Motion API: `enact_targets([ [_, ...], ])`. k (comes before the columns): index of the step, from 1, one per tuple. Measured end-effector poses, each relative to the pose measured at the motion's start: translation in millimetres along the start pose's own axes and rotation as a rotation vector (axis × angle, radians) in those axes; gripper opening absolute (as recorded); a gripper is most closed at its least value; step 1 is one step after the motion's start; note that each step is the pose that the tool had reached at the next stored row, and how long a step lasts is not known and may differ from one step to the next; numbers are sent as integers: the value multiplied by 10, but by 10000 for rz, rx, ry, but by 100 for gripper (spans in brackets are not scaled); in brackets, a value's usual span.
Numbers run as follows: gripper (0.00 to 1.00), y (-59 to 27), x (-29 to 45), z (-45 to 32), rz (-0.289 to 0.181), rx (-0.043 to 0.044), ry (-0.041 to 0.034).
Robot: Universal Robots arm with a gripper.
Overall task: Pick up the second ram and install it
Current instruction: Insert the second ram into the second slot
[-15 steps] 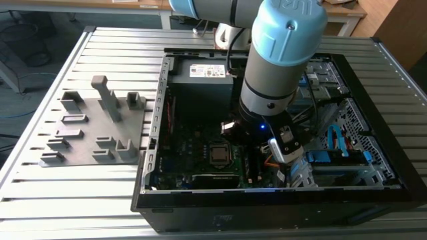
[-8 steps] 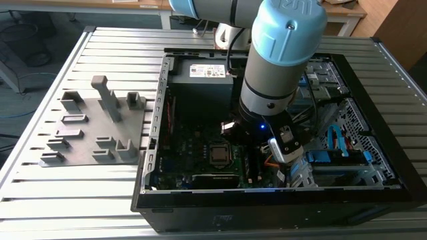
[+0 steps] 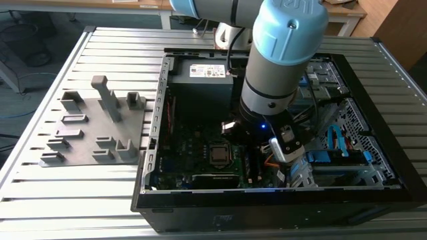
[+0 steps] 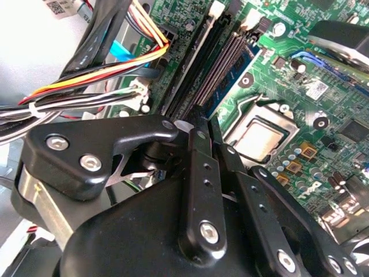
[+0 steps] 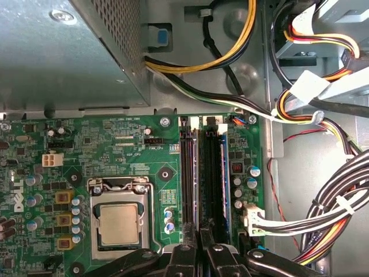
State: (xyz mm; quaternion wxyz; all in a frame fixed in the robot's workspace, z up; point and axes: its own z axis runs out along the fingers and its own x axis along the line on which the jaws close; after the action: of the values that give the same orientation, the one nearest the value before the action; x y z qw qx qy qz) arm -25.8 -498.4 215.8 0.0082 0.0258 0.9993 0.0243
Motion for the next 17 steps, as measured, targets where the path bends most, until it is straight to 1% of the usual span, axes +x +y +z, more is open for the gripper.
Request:
enact_targets([
  [10,14,2,-28,4,-336,1,35],
  [17,14,1,-28,58,-339,-1,36],
])
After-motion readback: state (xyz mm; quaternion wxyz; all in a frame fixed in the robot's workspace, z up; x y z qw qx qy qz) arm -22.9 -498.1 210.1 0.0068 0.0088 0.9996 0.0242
